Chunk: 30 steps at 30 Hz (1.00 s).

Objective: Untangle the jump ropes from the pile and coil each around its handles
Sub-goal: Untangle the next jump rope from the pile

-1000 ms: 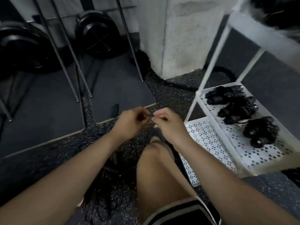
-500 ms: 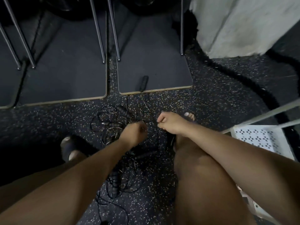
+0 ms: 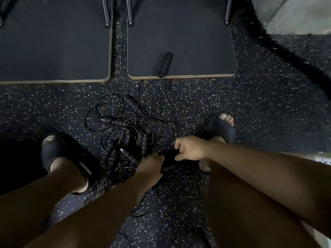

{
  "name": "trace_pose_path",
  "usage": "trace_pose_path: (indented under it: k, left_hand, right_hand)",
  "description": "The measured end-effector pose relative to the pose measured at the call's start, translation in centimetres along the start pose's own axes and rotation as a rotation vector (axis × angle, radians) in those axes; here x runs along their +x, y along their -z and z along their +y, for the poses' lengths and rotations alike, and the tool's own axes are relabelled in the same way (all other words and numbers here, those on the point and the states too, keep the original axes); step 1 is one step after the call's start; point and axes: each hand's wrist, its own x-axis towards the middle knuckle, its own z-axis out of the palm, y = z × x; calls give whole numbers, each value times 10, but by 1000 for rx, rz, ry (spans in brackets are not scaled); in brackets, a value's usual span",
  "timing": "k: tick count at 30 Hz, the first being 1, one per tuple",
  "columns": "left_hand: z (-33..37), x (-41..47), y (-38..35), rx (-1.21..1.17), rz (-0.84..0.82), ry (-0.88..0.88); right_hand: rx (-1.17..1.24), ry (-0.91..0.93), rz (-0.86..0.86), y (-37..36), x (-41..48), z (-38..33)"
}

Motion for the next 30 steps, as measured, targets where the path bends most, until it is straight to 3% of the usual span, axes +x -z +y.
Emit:
trace_pose_path:
  k: [5, 10, 15, 21, 25, 30]
  left_hand:
    - [-7, 17, -31, 166, 43, -15]
    - [-11, 26, -38, 151, 59, -94]
    - [-8, 24, -15, -224, 179, -155]
    - [-13, 11, 15, -542, 379, -161]
    - [-18, 8, 35, -879, 287, 18]
    - [-28, -8, 48, -926, 173, 63]
  right_hand:
    - [-81, 29, -55, -10, 35, 6]
    - [-154, 48, -124, -20, 52, 7]
    - [-308, 64, -161, -25, 50, -3]
    - [-454, 68, 78, -10, 43, -18]
    - [-389, 74, 121, 6, 32, -15]
    - [-155, 34, 178, 37, -4, -11]
